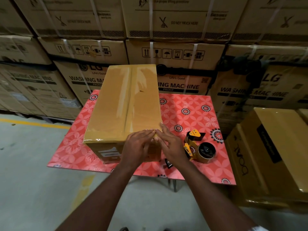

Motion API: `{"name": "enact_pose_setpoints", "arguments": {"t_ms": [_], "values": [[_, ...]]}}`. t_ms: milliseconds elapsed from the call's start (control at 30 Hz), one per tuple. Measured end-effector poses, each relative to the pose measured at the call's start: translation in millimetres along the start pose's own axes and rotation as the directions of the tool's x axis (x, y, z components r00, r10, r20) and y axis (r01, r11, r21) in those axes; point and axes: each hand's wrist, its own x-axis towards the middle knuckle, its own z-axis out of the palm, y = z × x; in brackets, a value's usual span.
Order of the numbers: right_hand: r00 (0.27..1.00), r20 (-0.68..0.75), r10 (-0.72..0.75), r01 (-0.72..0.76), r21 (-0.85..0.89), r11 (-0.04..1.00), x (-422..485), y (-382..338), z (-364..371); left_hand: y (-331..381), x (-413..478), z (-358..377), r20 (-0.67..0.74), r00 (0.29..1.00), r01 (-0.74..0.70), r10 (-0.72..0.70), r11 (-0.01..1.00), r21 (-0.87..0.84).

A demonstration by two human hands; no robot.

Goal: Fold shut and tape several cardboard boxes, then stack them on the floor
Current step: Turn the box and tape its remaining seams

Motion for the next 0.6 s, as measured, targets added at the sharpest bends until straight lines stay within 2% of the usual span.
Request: {"name": "enact_pose_setpoints", "arguments": {"t_ms": [100, 200, 300, 400, 600], "values": [[0.991, 0.006, -0.13, 0.13, -0.16, 0.979, 4.1, 13.0, -0.8, -0.8, -2.7, 4.5, -0.048, 0.998, -0.027, 0.026, 1.0, -0.014], [0.985, 0.035, -0.169, 0.172, -0.265, 0.949, 4.5, 17.4, -5.2, -3.5, -4.4, 7.5, -0.055, 0.998, -0.036, 0.035, 0.999, -0.019], [0.985, 0.09, -0.149, 0.169, -0.286, 0.943, 1.8, 17.2, -6.4, -4.7, -5.9, 6.2, -0.038, 0.999, -0.025, 0.023, 0.998, -0.051], [0.979, 0.069, -0.191, 0.203, -0.301, 0.932, 7.5, 5.5, -6.9, -2.0, -0.5, 0.3, -0.024, 0.999, -0.041, 0.039, 0.997, -0.064], [0.952, 0.133, -0.277, 0.307, -0.359, 0.882, 20.0, 5.3, 7.4, -36.6, -14.7, -16.2, 0.025, 0.999, -0.022, 0.021, 0.999, 0.049]]}}
